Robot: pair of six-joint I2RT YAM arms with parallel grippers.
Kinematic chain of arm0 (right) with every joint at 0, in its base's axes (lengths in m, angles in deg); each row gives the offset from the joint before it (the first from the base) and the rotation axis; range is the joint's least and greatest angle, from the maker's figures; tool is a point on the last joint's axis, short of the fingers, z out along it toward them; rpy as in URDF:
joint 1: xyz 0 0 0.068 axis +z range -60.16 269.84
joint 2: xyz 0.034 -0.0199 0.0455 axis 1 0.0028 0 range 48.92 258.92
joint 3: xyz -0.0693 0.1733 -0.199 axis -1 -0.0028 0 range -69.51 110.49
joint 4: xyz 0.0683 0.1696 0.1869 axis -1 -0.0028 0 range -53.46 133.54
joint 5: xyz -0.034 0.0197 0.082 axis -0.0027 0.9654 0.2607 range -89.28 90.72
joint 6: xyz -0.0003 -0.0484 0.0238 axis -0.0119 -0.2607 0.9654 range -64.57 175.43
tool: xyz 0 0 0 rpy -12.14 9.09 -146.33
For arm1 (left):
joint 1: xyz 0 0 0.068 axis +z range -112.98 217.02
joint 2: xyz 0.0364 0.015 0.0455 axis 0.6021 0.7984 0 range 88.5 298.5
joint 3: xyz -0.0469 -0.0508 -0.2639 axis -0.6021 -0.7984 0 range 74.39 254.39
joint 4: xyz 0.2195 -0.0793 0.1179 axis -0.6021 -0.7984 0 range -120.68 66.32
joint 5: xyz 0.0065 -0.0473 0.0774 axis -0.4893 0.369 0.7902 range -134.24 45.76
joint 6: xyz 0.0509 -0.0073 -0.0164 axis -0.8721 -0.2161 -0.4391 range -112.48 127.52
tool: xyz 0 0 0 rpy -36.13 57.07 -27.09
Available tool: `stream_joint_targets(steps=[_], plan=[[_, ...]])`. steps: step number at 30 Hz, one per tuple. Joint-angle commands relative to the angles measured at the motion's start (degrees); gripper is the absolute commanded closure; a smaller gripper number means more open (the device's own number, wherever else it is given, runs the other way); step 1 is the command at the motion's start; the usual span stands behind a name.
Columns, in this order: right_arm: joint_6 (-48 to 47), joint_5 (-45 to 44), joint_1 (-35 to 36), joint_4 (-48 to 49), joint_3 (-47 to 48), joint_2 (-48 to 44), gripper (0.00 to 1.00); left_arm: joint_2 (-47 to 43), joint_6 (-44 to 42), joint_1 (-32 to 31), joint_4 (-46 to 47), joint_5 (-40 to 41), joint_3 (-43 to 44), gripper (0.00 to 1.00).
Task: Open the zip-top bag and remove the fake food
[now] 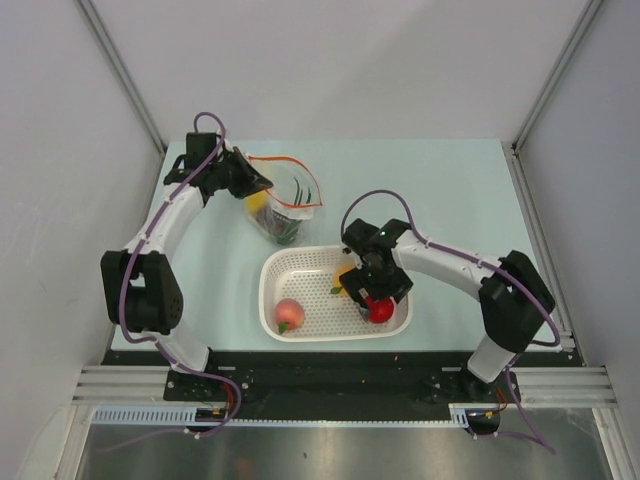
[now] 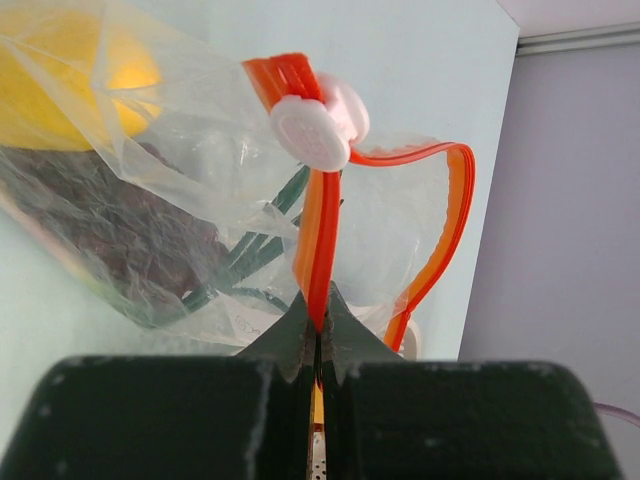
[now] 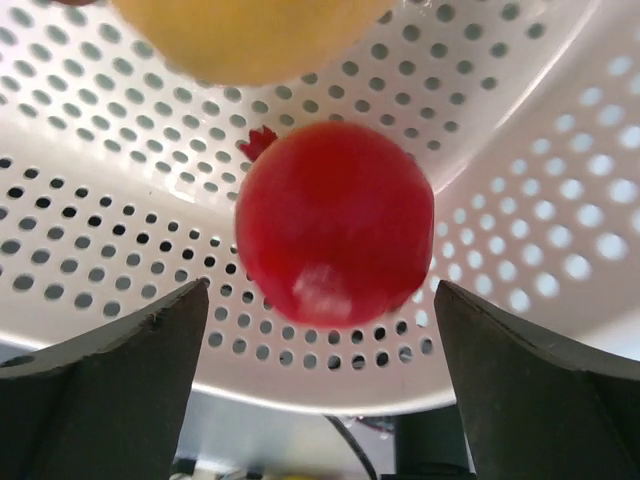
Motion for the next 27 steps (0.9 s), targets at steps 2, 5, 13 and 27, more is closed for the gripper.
stream_joint_targets(steps=[2,5,13,27], plan=[[0.2,-5.9,0.2,1.4,4.6,-7.2,0.00,-3.4,-1.0,0.2,2.4,-1.0,-0.7,1.00],[0.5,-9.2,0.2,5.1,7.8,-9.0,0.00,-3.5,-0.8,0.2,2.7,-1.3,-1.0,1.00],[-3.0,-15.1,0.2,38.9,7.1,-16.5,0.00,-4.6,-0.1,0.1,4.3,-1.7,-2.9,1.00],[1.7,-2.9,-1.0,68.3,21.6,6.9,0.25,-3.4,-0.4,-0.7,3.2,-1.7,-0.8,1.00]])
